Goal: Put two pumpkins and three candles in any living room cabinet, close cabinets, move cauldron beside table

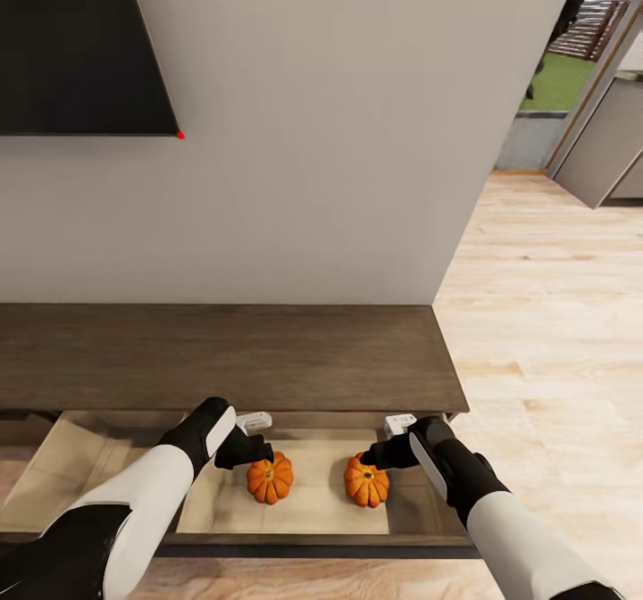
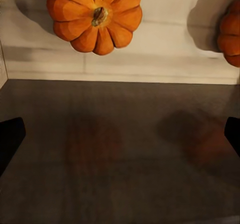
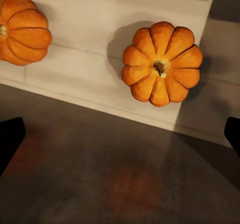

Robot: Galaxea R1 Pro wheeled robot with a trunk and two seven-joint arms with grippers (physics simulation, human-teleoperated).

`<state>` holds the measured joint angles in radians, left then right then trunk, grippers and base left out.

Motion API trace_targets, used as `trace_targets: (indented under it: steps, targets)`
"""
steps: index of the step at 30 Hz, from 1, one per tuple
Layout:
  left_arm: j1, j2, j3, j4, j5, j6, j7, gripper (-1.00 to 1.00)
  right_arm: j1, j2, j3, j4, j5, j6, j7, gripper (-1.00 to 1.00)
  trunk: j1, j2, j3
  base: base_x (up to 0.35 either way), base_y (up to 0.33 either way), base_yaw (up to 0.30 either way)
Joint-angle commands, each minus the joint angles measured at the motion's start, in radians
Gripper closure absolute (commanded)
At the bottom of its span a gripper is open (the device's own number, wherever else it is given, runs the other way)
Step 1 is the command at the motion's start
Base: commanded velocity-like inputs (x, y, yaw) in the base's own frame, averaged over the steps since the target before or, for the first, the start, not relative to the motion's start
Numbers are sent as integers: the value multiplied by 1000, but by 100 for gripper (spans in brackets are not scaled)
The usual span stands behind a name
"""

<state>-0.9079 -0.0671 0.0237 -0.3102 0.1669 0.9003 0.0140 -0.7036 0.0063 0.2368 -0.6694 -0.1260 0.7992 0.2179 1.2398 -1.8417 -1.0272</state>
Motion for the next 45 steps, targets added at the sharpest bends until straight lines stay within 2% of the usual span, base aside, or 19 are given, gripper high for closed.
trace_targets:
  steps: [1,45]
  targets:
    - [0,0,2,-1,2,5,1,-100,0,0,2,-1,-10,5,-5,-100,0,0,0,0,0,0]
    - [0,-3,3,-1,2,2,4,-100,0,0,2,-1,-11,4,-5,-100,0,0,71,0,0,0]
